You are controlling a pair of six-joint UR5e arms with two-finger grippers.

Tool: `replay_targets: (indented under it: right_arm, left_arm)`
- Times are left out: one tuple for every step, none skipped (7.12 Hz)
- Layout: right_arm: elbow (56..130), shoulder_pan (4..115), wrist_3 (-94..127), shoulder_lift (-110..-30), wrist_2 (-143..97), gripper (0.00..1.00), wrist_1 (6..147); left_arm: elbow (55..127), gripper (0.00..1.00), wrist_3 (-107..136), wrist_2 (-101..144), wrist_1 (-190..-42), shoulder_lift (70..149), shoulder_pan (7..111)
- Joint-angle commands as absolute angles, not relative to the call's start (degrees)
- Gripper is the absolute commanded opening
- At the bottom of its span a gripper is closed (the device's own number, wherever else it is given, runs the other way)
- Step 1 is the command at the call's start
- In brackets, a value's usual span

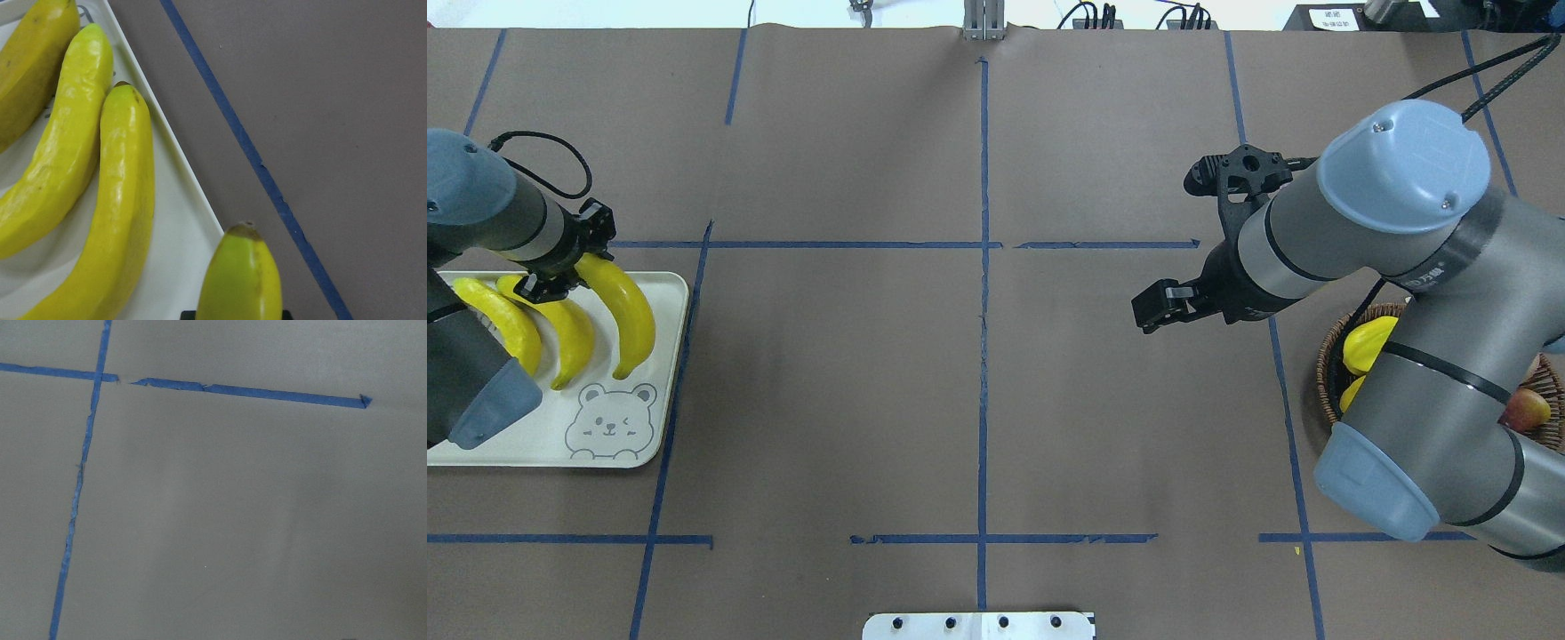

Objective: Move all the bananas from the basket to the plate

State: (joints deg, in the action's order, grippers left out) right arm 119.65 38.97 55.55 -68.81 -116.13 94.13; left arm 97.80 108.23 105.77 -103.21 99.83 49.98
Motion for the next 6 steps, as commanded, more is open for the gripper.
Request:
replay_targets:
  right_arm:
    - [119.6,38.9,55.5,-68.8,-116.1,0.99,94.1]
    - [119.5,38.9,55.5,-68.8,-116.1,0.99,94.1]
    - [119.5,38.9,55.5,-68.8,-116.2,0.99,94.1]
    - [119.5,38.9,55.5,-68.9,-116.2,0.99,94.1]
    - [119.5,39.0,55.4,-69.0,-116.3,0.99,94.2]
    - [119.4,39.6,55.3,-69.1,-116.3,0.99,94.7]
  left_arm:
    - [96.9,0.49,102.2,105.8,-103.8,98.4,52.5]
    - [97.1,0.78,99.8,105.8,-104.0,97.2,52.7]
    - [97.9,1.00,98.0,105.9,-105.8,96.2,52.8]
    - [98.2,1.00,96.6,106.3,-105.9,96.2,53.0]
    - [99.0,1.00,93.4,106.4,-105.8,95.4,54.1]
    - [101.9,1.00,86.5,109.1,-105.6,92.6,55.4]
